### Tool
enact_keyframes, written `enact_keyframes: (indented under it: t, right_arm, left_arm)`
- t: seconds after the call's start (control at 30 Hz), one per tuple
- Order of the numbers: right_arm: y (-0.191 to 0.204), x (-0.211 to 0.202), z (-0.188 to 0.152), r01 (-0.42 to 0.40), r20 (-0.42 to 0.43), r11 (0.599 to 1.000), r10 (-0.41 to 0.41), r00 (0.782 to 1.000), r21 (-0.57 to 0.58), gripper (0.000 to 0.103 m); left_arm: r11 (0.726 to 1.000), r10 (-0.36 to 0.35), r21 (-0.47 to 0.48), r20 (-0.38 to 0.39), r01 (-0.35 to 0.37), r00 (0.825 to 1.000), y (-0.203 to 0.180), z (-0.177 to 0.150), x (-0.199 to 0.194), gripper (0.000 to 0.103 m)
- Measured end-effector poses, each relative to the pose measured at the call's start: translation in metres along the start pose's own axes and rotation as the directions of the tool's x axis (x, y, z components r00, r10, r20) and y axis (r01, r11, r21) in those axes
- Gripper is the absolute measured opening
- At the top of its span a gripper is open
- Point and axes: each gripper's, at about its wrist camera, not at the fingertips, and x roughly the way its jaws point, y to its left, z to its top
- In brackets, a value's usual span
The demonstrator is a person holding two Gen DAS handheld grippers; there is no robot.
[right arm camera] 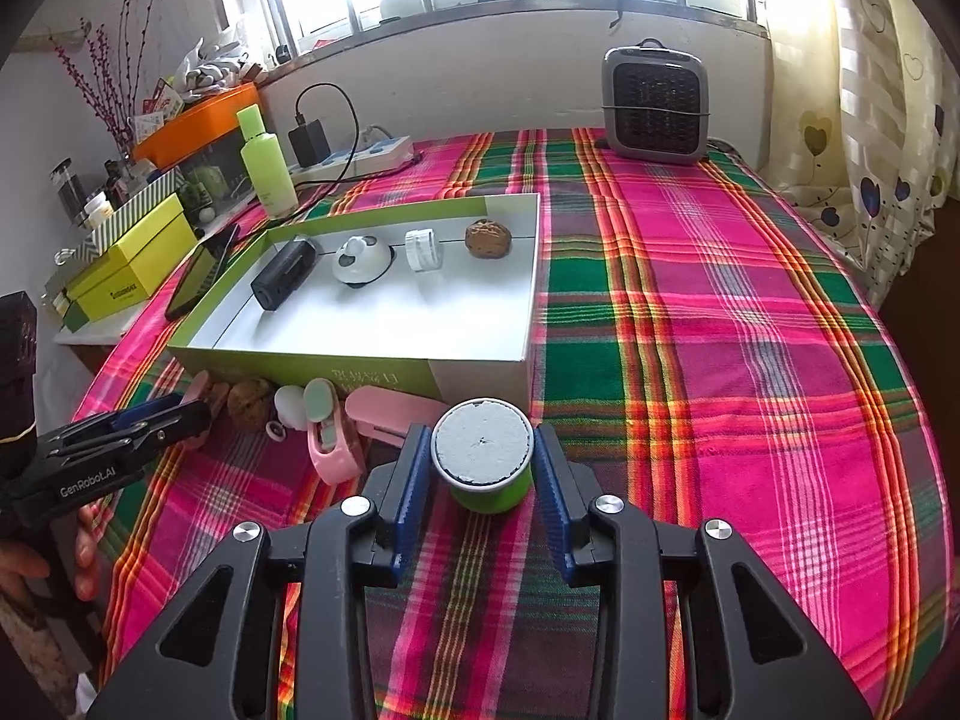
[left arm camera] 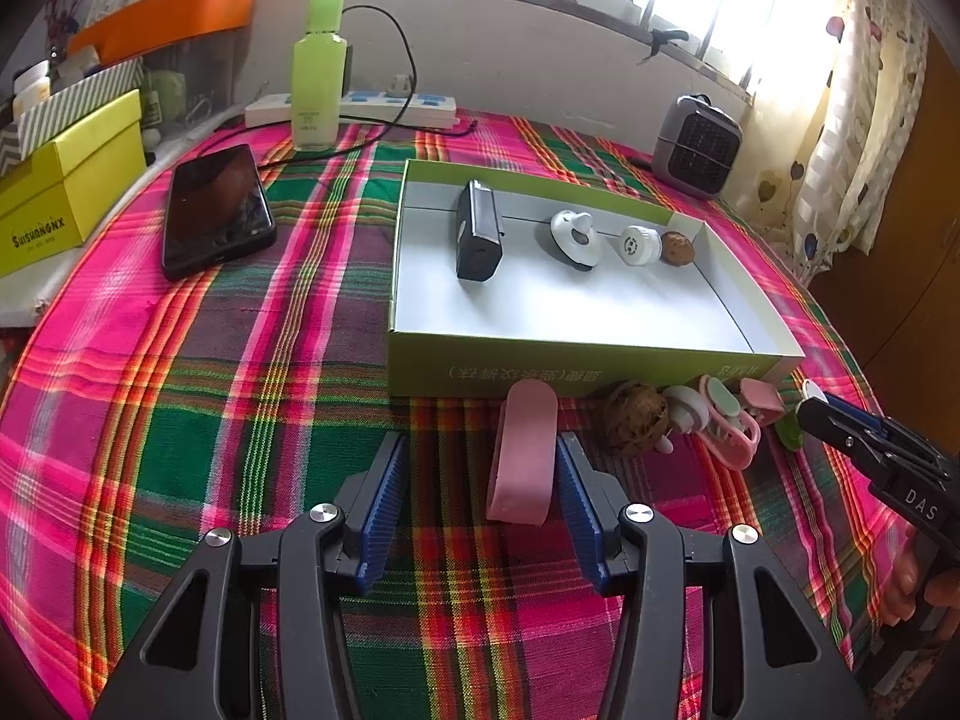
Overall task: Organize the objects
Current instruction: 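Close the right gripper on the green spool with the white top, then close the left gripper on the pink rounded block while the right holds the spool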
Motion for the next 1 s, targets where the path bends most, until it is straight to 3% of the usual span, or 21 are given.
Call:
enact_keyframes:
  t: [0.33,1.0]
  right_arm:
    - [-0.002,-0.013,-0.011,0.001,-0.012,1.000,-0.001,1.000,0.001,0.036]
    - [0.001,0.005,-0.017,0.046,-0.075,0.998,-0.049,0.996,-0.042,0.036]
  left_arm:
    - [1.000,0.011,-0.003,0.000,-0.011,1.000,0.001,0.000,-0.001,0.043]
    - [0.995,0.082,0.065,-0.010,-0.082,0.997,-0.012,0.001,0.005,0.048]
